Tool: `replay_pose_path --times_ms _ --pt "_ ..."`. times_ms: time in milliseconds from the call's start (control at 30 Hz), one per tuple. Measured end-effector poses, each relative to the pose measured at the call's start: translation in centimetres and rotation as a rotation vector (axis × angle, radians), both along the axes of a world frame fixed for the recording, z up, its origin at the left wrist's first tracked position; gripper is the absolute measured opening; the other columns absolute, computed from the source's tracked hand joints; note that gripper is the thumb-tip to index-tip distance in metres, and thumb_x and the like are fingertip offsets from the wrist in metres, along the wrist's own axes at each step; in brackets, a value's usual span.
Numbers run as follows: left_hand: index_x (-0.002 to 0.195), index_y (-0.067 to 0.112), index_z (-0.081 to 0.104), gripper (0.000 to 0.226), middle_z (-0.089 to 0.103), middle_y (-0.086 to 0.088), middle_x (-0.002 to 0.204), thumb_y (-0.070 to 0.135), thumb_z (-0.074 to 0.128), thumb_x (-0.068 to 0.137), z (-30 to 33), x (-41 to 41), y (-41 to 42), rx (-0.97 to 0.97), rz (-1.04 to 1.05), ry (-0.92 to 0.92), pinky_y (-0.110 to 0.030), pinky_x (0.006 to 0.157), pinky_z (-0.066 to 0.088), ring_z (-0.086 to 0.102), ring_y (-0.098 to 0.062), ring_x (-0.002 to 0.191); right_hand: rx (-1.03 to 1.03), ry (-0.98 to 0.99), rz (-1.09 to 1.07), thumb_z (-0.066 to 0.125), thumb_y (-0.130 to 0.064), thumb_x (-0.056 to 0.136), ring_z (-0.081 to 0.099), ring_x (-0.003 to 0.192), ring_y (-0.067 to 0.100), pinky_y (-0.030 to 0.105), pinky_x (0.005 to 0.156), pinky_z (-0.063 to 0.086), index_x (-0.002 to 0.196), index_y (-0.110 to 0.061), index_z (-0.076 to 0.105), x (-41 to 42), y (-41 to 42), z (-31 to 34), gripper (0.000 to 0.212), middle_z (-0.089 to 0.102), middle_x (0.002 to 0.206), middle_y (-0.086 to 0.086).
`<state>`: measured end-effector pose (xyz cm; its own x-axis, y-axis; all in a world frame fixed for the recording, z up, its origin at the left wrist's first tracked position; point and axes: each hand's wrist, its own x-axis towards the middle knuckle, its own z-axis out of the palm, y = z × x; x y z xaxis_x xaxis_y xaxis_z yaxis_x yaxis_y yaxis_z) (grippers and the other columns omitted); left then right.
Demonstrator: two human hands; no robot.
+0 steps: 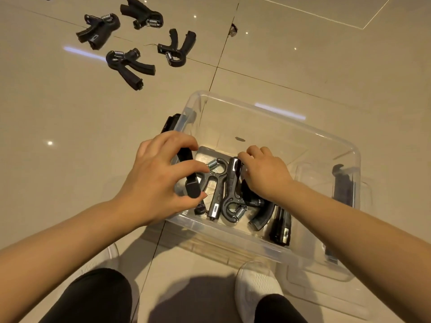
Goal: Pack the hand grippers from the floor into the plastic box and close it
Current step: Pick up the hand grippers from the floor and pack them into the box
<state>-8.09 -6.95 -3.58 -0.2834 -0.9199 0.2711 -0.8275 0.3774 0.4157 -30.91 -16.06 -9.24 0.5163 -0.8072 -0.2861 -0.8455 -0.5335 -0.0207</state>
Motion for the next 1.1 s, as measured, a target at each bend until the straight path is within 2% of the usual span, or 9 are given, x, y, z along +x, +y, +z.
replay_pose_path --times_ms 67,133,200,267,500,833,1033,1100 --pt "0.094 0.027 0.070 0.033 0.053 -0.001 0.116 0.047 0.065 0.069 -0.1 0.0 0.0 -0.005 0.001 0.002 -0.037 0.091 0.028 0.046 -0.029 0.118 0.086 0.016 0.165 0.052 -0.038 0.092 0.034 0.127 0.031 0.044 0.093 0.041 0.137 -0.023 0.038 -0.3 0.6 -0.4 0.050 0.035 0.143 0.009" --pt "0.094 0.027 0.070 0.032 0.052 -0.001 0.116 0.046 0.064 0.069 -0.1 0.0 0.0 -0.007 0.001 0.011 -0.037 0.091 0.028 0.046 -0.029 0.118 0.206 0.058 0.234 0.053 -0.048 0.089 0.018 0.139 0.032 0.049 0.107 0.030 0.142 -0.031 0.031 -0.7 1.3 -0.8 0.060 0.018 0.154 0.008" --pt "0.095 0.028 0.069 0.032 0.050 0.000 0.116 0.046 0.064 0.069 -0.1 0.0 0.1 -0.002 -0.003 0.015 -0.038 0.091 0.028 0.045 -0.028 0.119 0.224 0.127 0.250 0.055 -0.053 0.085 0.008 0.142 0.033 0.052 0.110 0.024 0.144 -0.037 0.023 -1.0 1.7 -1.3 0.069 0.004 0.157 0.007" --pt "0.095 0.028 0.068 0.032 0.050 0.000 0.116 0.046 0.065 0.069 -0.1 0.0 0.0 0.003 -0.006 0.014 -0.039 0.091 0.029 0.045 -0.027 0.119 0.205 0.164 0.212 0.056 -0.056 0.083 0.009 0.142 0.036 0.053 0.109 0.026 0.143 -0.040 0.019 -1.1 1.6 -1.4 0.072 -0.003 0.157 0.006" --pt "0.095 0.028 0.069 0.033 0.053 -0.001 0.115 0.047 0.065 0.070 0.0 0.0 0.0 0.019 -0.008 -0.004 -0.041 0.091 0.031 0.045 -0.028 0.120 0.179 0.170 0.171 0.057 -0.057 0.080 0.018 0.139 0.040 0.050 0.108 0.028 0.141 -0.039 0.020 -1.1 1.4 -1.6 0.074 -0.003 0.157 0.008" --pt "0.095 0.027 0.069 0.033 0.054 -0.001 0.114 0.047 0.066 0.069 0.0 0.1 0.0 0.022 -0.005 -0.003 -0.040 0.092 0.030 0.045 -0.027 0.119 0.202 0.106 0.156 0.056 -0.053 0.086 0.004 0.145 0.026 0.042 0.115 0.015 0.146 -0.035 0.022 -1.7 1.2 -1.1 0.071 -0.004 0.159 0.009" --pt "0.094 0.027 0.069 0.033 0.054 -0.002 0.113 0.048 0.065 0.069 0.1 0.0 0.0 0.034 -0.003 -0.008 -0.037 0.092 0.028 0.045 -0.027 0.118 0.230 0.052 0.110 0.062 -0.050 0.083 0.011 0.143 0.026 0.041 0.114 0.020 0.145 -0.034 0.026 -1.5 1.3 -0.7 0.073 0.001 0.159 0.007" --pt "0.094 0.026 0.069 0.033 0.055 -0.002 0.113 0.047 0.065 0.069 0.1 0.0 0.0 0.038 0.000 -0.009 -0.038 0.092 0.029 0.045 -0.027 0.118 0.224 -0.035 0.093 0.062 -0.052 0.082 0.016 0.142 0.026 0.043 0.113 0.024 0.144 -0.032 0.028 -1.3 1.6 0.0 0.073 0.009 0.158 0.006"
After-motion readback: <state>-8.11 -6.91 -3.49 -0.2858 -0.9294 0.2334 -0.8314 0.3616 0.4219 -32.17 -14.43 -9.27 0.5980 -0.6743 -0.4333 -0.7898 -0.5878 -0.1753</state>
